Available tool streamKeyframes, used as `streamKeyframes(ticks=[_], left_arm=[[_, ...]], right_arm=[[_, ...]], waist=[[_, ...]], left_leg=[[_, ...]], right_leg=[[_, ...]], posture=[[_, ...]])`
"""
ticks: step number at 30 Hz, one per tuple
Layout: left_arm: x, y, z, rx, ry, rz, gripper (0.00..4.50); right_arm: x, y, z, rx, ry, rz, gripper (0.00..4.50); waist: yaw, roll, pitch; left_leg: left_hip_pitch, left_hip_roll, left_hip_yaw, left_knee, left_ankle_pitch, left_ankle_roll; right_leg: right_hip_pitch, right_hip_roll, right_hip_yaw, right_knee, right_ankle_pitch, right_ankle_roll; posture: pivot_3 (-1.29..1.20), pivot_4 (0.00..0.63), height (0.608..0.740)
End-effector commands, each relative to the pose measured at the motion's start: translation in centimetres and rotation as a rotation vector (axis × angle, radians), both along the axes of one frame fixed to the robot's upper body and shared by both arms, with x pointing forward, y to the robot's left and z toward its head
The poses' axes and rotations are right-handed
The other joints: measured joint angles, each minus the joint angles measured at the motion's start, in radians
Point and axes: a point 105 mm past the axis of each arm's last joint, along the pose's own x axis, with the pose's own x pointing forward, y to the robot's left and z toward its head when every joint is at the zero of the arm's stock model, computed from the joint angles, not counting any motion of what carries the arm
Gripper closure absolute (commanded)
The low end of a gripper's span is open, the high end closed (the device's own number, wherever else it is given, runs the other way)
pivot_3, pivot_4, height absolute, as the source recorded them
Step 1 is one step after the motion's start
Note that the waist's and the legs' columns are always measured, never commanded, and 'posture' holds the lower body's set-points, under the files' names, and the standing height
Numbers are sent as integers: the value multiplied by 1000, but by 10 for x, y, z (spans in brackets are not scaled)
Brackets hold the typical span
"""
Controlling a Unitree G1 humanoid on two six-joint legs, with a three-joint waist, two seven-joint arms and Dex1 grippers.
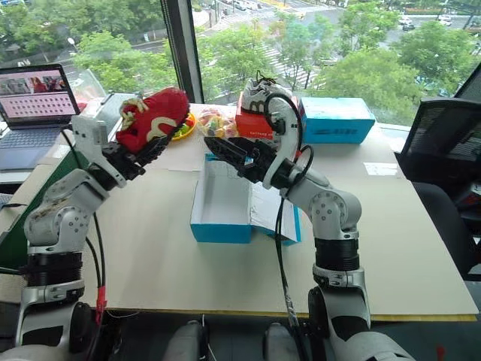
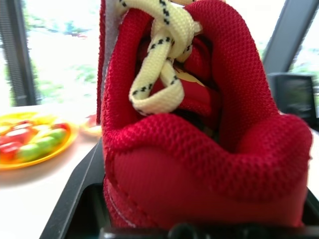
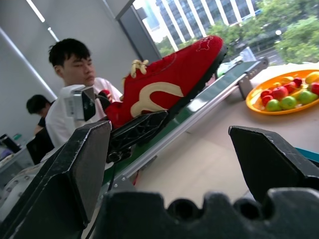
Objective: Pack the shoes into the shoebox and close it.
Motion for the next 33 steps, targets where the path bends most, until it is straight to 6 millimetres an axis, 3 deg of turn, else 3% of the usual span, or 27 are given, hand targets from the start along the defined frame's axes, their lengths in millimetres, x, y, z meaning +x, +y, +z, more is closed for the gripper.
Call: streamKeyframes(ticks=[1,7,12,15,25,27,28,30,33], left_arm=[[-23,-50,34,-61,-99,-193,1990],[-27,-65,27,-72,-63,-254,1990],[-27,-70,20,-63,-45,-269,1990],[-26,-71,20,-75,-44,-266,1992],[-26,-73,17,-79,-45,-250,1992],[-26,-69,17,-91,-46,-236,1053],[-26,-65,17,-102,-41,-233,844],[-30,-58,15,-84,-43,-234,10],[-30,-40,0,28,-24,-206,0]], right_arm=[[3,-3,21,-14,-74,-34,0],[14,-17,27,20,-58,-88,0],[10,-25,44,128,-61,-72,0],[6,-22,46,145,-59,-53,726],[-3,-12,50,165,-53,-5,3956],[-2,-12,51,162,-51,-14,4238],[0,-13,52,158,-51,-26,4256],[4,-15,55,139,-59,-59,4277],[11,-21,63,102,-85,-119,4283]], waist=[[0,0,0],[-6,1,0],[-7,1,1],[-6,1,1],[-7,1,1],[-7,1,1],[-7,1,1],[-10,1,1],[-18,2,1]], left_leg=[[0,0,0,0,0,0],[0,-1,-2,0,0,0],[0,-1,-2,0,0,1],[0,-1,-2,0,0,1],[0,-1,-2,0,0,1],[0,-1,-2,0,0,1],[0,-1,-2,0,0,1],[0,-1,-2,0,0,1],[0,-1,-2,0,0,1]], right_leg=[[0,0,0,0,0,0],[1,1,1,0,0,1],[1,0,1,-1,0,1],[1,0,1,-1,0,1],[1,1,1,-1,0,1],[1,1,1,-1,0,1],[1,1,1,-1,0,1],[1,1,1,-1,0,1],[1,1,1,-1,0,1]], posture=[[0,150,740],[0,150,740],[0,150,740],[0,150,740],[0,150,740],[0,150,740],[0,150,740],[0,150,740],[0,150,740]])
